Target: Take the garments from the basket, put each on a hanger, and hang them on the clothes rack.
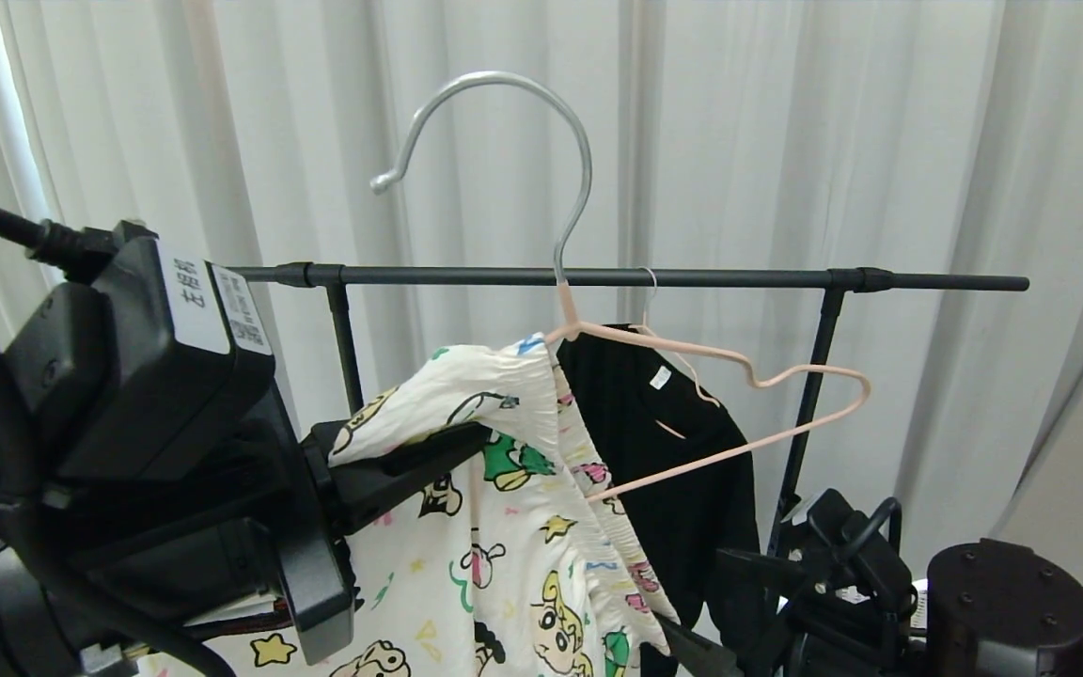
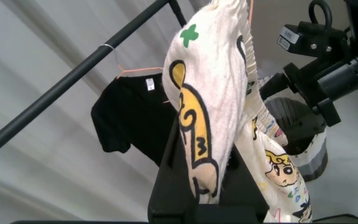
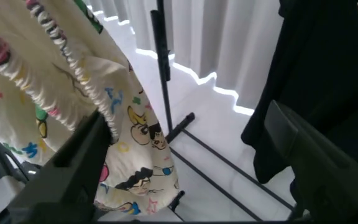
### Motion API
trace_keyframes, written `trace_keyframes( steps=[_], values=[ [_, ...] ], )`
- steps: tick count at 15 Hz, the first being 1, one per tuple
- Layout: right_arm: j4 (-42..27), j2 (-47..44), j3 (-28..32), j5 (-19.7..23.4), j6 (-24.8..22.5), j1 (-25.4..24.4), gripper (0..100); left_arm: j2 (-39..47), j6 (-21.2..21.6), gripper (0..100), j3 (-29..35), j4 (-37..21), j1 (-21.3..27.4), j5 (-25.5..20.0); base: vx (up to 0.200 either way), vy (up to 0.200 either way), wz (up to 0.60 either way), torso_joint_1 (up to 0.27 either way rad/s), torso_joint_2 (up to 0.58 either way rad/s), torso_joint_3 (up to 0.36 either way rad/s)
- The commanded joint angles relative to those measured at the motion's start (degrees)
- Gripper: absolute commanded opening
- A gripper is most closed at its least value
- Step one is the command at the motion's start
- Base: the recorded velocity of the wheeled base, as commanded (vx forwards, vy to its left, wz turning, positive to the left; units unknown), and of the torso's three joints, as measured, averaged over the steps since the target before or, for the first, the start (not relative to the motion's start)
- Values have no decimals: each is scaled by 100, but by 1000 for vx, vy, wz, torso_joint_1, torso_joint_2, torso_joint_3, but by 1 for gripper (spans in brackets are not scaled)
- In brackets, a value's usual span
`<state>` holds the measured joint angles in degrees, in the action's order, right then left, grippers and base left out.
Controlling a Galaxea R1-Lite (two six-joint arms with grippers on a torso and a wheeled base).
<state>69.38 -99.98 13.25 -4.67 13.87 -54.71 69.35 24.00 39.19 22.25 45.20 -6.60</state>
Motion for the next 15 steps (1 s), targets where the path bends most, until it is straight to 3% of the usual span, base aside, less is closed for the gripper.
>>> trace_keyframes(
  steps=[1, 5, 6, 9, 15],
  values=[
    [-3, -22, -7, -87, -16, 83, 0, 8, -1, 0, -35, 8, -11, 0, 0, 0, 0, 0, 0, 0],
    [-3, -22, -7, -192, -368, 892, 0, 17, 17, 0, -316, 8, -363, 27, 0, 0, 0, 0, 0, 0],
    [14, -13, 11, -192, -535, 1331, 0, 17, 17, 0, -412, 8, -486, 27, 0, 0, 0, 0, 0, 0],
    [23, 13, 28, -175, -754, 1850, 0, -115, 8, 0, -623, 8, -504, 9, 0, 0, 0, 0, 0, 0],
    [23, 66, 187, -122, -904, 2043, 0, -299, 96, 0, -1704, 8, -512, 18, 0, 0, 0, 0, 0, 0]
  ],
)
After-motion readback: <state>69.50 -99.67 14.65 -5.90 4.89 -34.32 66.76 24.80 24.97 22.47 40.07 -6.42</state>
